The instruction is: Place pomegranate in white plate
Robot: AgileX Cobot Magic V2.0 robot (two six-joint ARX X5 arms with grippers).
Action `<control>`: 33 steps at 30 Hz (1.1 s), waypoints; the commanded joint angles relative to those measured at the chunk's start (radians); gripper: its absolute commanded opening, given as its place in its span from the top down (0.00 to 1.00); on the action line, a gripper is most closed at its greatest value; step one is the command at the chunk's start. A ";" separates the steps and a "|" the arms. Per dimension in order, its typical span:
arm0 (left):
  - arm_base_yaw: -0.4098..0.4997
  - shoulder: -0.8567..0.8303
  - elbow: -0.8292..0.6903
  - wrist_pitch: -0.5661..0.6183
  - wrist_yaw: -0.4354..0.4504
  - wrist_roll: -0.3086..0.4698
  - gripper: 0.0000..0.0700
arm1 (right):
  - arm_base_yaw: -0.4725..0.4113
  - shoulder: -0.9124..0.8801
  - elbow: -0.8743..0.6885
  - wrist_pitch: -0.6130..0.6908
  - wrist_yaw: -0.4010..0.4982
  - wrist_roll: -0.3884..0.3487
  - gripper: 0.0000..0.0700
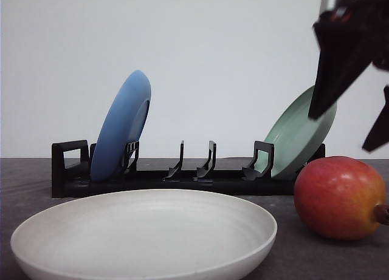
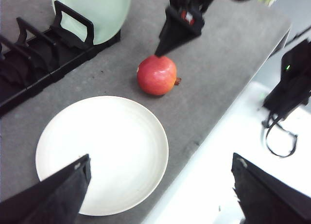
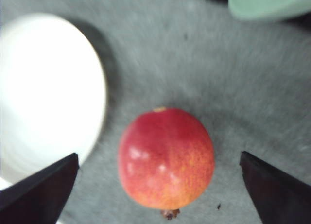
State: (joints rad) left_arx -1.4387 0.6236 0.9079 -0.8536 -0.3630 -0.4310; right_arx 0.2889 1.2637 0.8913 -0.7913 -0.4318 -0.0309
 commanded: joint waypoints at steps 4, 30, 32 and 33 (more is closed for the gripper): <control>-0.016 -0.139 -0.082 0.016 0.001 -0.068 0.21 | 0.048 0.090 0.018 0.007 0.052 -0.028 0.00; -0.015 -0.250 -0.110 0.010 -0.006 -0.068 0.21 | 0.211 0.270 0.171 -0.119 0.170 0.031 0.33; -0.015 -0.250 -0.110 0.010 -0.007 -0.068 0.21 | 0.243 0.277 0.222 -0.138 0.164 0.067 0.33; -0.015 -0.250 -0.110 0.010 -0.007 -0.068 0.21 | 0.260 0.283 0.248 -0.141 0.154 0.086 0.33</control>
State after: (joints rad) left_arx -1.4387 0.3725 0.7921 -0.8558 -0.3668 -0.4919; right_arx 0.5308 1.5225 1.1086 -0.9343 -0.2653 0.0087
